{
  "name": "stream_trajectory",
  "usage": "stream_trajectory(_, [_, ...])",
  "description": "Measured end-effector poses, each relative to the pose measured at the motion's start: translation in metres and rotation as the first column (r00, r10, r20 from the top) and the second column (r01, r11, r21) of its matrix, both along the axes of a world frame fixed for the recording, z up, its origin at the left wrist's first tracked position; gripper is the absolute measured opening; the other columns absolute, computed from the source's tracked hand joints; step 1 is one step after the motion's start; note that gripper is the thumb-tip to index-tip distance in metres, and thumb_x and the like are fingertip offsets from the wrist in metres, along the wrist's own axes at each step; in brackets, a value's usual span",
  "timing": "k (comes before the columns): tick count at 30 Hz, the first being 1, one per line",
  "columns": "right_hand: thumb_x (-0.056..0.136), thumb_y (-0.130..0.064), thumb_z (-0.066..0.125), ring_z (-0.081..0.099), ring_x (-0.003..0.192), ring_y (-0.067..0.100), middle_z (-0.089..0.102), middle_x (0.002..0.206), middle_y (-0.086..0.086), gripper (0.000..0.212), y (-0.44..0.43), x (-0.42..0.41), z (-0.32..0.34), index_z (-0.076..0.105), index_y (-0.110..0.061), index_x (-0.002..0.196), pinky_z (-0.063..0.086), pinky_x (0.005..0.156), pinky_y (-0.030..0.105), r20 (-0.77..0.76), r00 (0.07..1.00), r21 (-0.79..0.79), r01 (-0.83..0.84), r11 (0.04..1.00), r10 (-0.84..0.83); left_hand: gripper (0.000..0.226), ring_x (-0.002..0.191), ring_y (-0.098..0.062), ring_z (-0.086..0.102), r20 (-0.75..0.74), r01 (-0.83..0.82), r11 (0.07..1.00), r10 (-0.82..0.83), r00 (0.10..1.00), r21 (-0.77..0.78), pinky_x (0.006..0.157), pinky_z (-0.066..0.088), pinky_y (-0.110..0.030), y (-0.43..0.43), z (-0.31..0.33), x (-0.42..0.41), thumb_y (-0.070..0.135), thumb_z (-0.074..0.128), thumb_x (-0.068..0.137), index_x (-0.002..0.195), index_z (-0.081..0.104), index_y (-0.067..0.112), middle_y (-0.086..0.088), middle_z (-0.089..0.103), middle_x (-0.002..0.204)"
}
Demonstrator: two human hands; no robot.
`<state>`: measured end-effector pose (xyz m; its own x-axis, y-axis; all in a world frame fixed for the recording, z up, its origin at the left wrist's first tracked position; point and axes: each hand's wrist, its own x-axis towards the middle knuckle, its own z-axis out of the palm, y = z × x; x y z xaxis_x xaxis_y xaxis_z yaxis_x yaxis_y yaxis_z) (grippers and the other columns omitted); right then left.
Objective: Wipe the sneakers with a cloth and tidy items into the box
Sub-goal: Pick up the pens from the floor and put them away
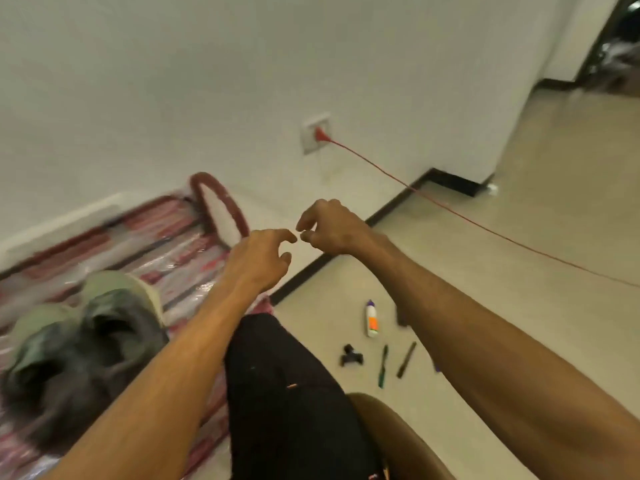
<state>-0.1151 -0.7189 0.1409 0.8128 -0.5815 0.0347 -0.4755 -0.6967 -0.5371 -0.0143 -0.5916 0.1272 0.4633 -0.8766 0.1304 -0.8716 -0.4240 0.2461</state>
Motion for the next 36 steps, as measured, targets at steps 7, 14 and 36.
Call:
stream_trajectory(7, [0.088, -0.017, 0.066, 0.065, 0.099, 0.017, 0.069, 0.114, 0.001, 0.021, -0.056, -0.094, -0.089, 0.073, -0.014, 0.108, 0.055, 0.088, 0.036, -0.121, 0.959, 0.137, 0.271, 0.953, -0.255, 0.035, 0.111, -0.02, 0.06, -0.192, 0.19, 0.976, -0.167, 0.967, 0.109, 0.091, 0.049, -0.035, -0.07, -0.062, -0.065, 0.026, 0.06, 0.093, 0.128, 0.058, 0.03, -0.001, 0.061, 0.128])
stream_trajectory(14, [0.085, -0.016, 0.064, 0.067, 0.1, 0.021, 0.072, 0.109, 0.003, 0.021, -0.067, -0.141, -0.182, 0.076, -0.017, 0.102, 0.055, 0.089, 0.042, -0.265, 0.89, 0.292, 0.44, 0.849, -0.37, 0.036, 0.111, -0.018, 0.058, -0.301, 0.26, 0.936, -0.183, 0.936, 0.238, 0.091, 0.047, -0.033, -0.106, -0.126, -0.094, 0.025, 0.061, 0.093, 0.128, 0.058, 0.031, 0.001, 0.061, 0.127])
stream_trajectory(36, [0.089, -0.01, 0.065, 0.059, 0.111, 0.024, 0.055, 0.131, 0.008, 0.041, -0.092, -0.108, -0.44, 0.058, -0.012, 0.129, 0.046, 0.083, 0.028, -0.585, 0.525, 0.413, 0.849, 0.33, -0.618, 0.044, 0.112, -0.016, 0.057, -0.668, 0.319, 0.814, 0.111, 0.735, 0.486, 0.098, 0.048, -0.034, -0.185, -0.304, -0.07, 0.02, 0.063, 0.091, 0.133, 0.054, 0.03, -0.001, 0.06, 0.126])
